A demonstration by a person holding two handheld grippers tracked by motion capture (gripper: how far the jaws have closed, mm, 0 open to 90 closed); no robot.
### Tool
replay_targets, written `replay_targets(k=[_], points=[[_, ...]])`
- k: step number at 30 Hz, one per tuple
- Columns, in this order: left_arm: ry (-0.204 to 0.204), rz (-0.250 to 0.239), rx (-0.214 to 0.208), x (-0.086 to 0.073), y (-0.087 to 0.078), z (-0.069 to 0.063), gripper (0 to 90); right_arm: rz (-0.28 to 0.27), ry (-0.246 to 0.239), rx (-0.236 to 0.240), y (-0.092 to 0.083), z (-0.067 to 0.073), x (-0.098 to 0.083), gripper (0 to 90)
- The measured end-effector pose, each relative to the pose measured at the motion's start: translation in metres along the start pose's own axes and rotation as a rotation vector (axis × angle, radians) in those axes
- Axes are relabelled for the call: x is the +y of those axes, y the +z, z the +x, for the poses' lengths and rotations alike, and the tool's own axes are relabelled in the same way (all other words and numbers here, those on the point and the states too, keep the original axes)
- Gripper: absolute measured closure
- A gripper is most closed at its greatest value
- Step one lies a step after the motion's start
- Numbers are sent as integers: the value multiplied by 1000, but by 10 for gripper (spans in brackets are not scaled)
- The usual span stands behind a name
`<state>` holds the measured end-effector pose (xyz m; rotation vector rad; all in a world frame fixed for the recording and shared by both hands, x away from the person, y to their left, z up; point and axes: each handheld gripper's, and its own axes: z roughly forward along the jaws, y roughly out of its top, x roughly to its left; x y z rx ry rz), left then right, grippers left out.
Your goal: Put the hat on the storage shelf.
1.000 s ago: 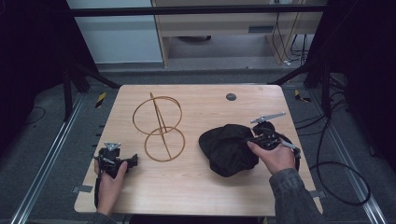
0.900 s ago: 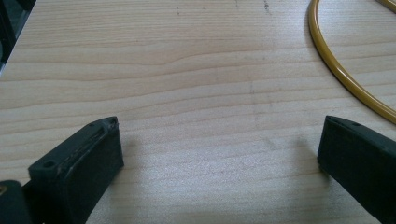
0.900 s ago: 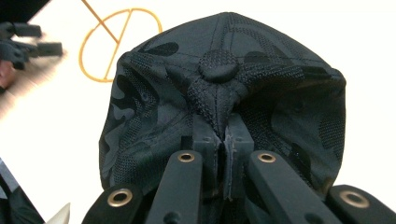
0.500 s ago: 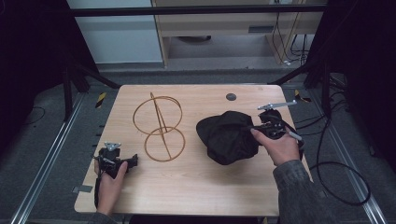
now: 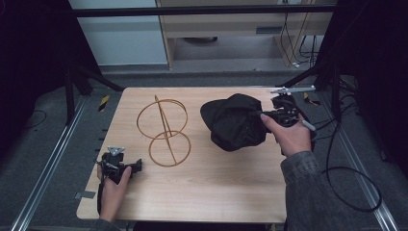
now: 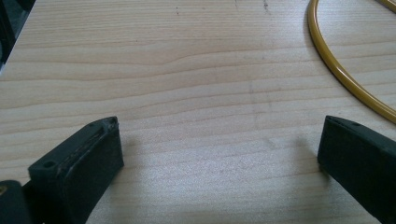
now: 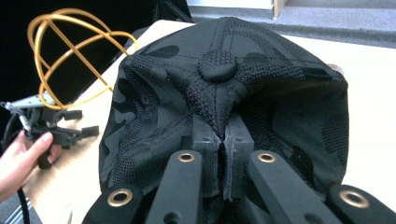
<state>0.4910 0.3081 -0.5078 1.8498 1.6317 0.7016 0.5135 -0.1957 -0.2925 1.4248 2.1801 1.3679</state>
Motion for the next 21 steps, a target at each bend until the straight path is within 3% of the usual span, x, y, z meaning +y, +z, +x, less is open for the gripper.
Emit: replay_targets(k=[9, 21], points=[[0, 0, -1, 0, 0, 0, 0, -51, -3, 6, -5, 11, 25, 864], [-1, -1, 0, 0, 0, 0, 0, -98, 0, 21, 3, 28, 46, 864]])
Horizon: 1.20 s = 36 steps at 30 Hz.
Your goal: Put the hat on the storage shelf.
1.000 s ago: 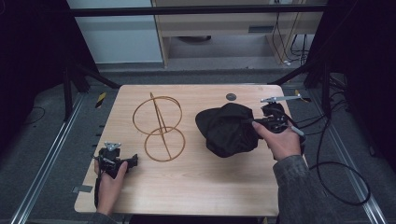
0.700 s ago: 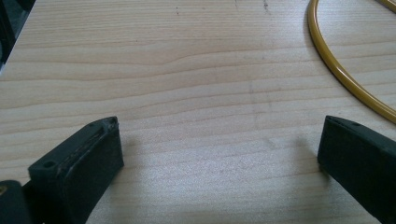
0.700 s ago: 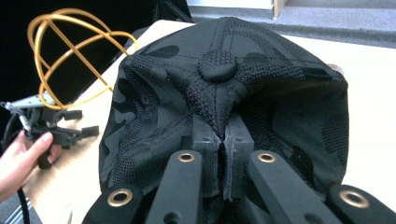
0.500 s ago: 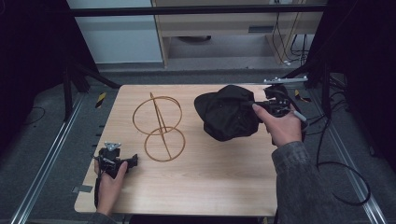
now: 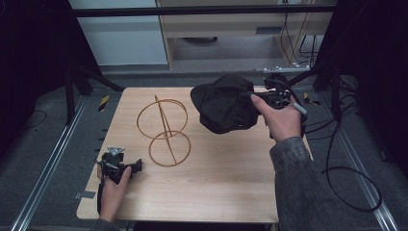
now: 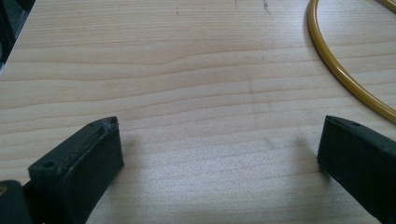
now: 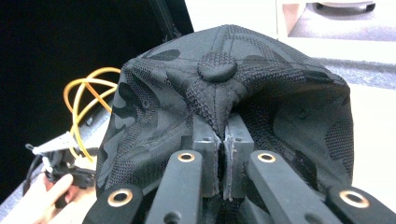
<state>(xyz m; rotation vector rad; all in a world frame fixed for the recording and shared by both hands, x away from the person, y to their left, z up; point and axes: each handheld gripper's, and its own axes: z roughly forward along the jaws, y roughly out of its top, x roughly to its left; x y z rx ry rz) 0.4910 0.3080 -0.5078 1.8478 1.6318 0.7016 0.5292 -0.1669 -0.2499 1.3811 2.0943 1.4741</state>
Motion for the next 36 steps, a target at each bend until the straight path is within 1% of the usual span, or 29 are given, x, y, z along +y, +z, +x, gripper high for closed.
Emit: replay_targets(k=[1, 2, 4, 11, 15, 26, 36], points=[[-1, -1, 0, 0, 0, 0, 0, -7, -1, 5, 1, 1, 1, 864], [-1, -1, 0, 0, 0, 0, 0, -14, 9, 14, 1, 3, 3, 864], [0, 0, 0, 0, 0, 0, 0, -29, 6, 22, 2, 6, 6, 864], [-1, -1, 0, 0, 0, 0, 0, -53, 13, 56, 9, 18, 11, 864], [0, 0, 0, 0, 0, 0, 0, -53, 9, 58, 14, 25, 16, 864], [-1, 1, 0, 0, 0, 0, 0, -53, -21, 106, 31, 51, 27, 864], [1, 2, 0, 0, 0, 0, 0, -43, -39, 156, 45, 71, 27, 864]])
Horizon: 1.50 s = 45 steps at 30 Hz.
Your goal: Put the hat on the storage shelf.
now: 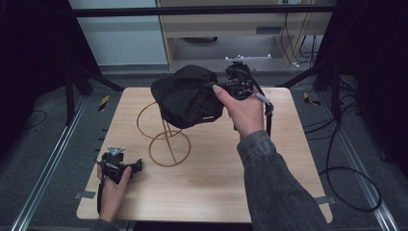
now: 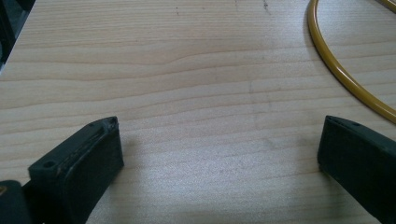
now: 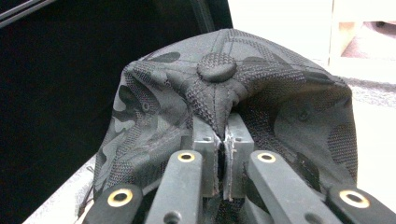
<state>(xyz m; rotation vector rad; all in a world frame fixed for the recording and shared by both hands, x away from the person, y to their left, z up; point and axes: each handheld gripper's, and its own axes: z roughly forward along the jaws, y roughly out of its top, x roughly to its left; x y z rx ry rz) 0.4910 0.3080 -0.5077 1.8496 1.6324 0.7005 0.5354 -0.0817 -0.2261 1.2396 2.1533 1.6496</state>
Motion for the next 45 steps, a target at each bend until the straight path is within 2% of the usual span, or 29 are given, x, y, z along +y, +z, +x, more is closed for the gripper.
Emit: replay_targets(k=[11, 23, 33, 45], points=[[-5, -4, 1, 0, 0, 0, 0, 12, -28, 46, 14, 17, 1, 863], [-3, -5, 2, 0, 0, 0, 0, 33, -49, 64, 29, 27, -2, 861], [-3, -5, 2, 0, 0, 0, 0, 52, -69, 65, 35, 31, -8, 858], [-5, -5, 2, 0, 0, 0, 0, 78, -58, 61, 41, 23, -20, 852]])
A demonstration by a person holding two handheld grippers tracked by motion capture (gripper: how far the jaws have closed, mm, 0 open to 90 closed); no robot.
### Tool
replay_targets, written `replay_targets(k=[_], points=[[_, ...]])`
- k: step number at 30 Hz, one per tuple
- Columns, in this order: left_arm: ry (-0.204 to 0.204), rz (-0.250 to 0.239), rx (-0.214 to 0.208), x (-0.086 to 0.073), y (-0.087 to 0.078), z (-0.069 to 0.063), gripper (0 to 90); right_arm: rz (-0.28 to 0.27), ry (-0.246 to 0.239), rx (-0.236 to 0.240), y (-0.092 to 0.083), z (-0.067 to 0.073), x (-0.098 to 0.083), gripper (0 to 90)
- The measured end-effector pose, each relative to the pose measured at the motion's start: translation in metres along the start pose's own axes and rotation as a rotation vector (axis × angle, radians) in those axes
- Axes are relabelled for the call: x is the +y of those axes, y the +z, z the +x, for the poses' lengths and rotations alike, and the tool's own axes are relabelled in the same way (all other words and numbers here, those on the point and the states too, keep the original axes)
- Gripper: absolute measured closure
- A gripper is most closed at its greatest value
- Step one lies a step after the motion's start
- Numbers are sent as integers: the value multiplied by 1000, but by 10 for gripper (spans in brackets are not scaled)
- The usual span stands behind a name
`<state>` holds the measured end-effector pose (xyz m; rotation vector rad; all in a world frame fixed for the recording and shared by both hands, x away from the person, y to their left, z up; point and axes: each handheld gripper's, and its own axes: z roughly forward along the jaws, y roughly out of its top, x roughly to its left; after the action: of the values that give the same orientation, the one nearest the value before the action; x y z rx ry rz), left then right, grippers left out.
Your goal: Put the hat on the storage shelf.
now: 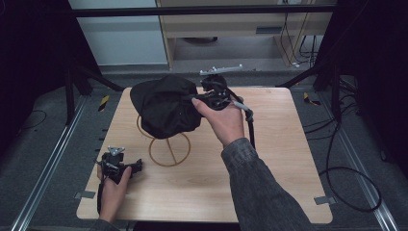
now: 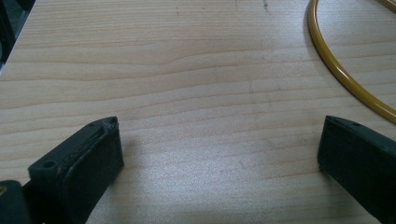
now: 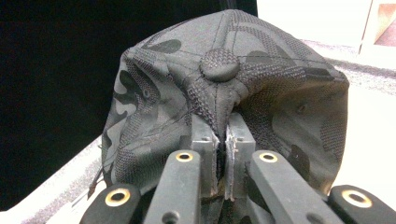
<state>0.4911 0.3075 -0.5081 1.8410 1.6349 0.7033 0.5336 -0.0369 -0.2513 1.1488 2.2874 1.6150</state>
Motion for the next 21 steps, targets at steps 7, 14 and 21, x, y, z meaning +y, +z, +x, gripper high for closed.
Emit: replay_targets(k=[7, 14, 21], points=[[0, 0, 0, 0, 0, 0, 0, 9, 3, 3, 4, 0, -4, 849], [0, 0, -1, 0, 0, 0, 0, 12, 9, 2, 6, -1, -7, 847], [0, -1, 0, 0, 0, 0, 0, 24, 23, 7, 9, -4, -11, 843]])
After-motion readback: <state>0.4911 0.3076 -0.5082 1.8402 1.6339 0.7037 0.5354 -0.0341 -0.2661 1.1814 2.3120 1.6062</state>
